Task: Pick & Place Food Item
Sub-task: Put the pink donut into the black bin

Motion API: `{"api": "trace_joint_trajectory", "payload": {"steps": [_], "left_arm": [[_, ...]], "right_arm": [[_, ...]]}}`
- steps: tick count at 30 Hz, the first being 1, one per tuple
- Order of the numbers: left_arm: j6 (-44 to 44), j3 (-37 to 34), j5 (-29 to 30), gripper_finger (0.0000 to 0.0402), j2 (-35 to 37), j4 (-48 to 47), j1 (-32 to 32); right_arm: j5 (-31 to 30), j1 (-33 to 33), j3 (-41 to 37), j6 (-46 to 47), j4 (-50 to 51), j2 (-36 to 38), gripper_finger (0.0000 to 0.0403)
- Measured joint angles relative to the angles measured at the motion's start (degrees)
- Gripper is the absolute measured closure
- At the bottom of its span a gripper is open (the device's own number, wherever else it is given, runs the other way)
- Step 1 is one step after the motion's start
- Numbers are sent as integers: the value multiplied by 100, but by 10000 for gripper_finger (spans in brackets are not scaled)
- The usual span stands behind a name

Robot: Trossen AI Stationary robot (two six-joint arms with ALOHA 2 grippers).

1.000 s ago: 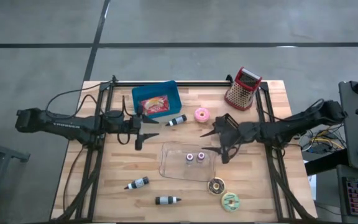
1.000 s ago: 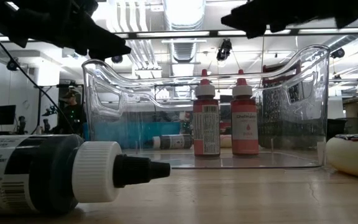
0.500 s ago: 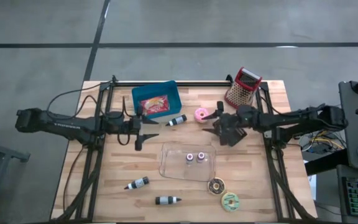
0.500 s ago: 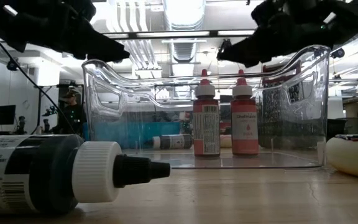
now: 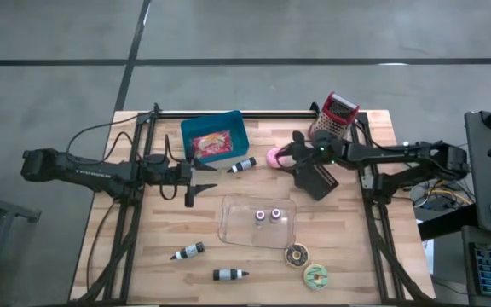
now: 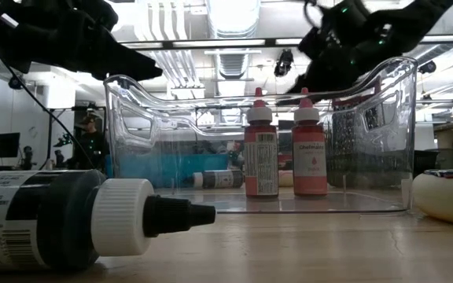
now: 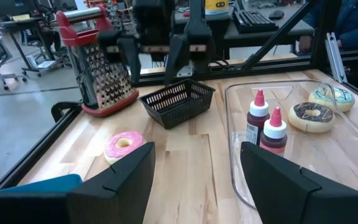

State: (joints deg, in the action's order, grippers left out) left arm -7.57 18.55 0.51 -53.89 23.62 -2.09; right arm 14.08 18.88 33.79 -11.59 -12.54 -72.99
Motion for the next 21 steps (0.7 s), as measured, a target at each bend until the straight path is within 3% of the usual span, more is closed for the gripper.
{"api": "trace_joint_trajectory", "payload": {"steps": [11,21], "left_arm": [[-9,0,0,162,0,0,0],[-11,-2,2,162,0,-2,-2]], "right_arm": [[105,238,1360,-515,1860,-1175,184],[105,585,2321,-929,3341,-1761,184]]}}
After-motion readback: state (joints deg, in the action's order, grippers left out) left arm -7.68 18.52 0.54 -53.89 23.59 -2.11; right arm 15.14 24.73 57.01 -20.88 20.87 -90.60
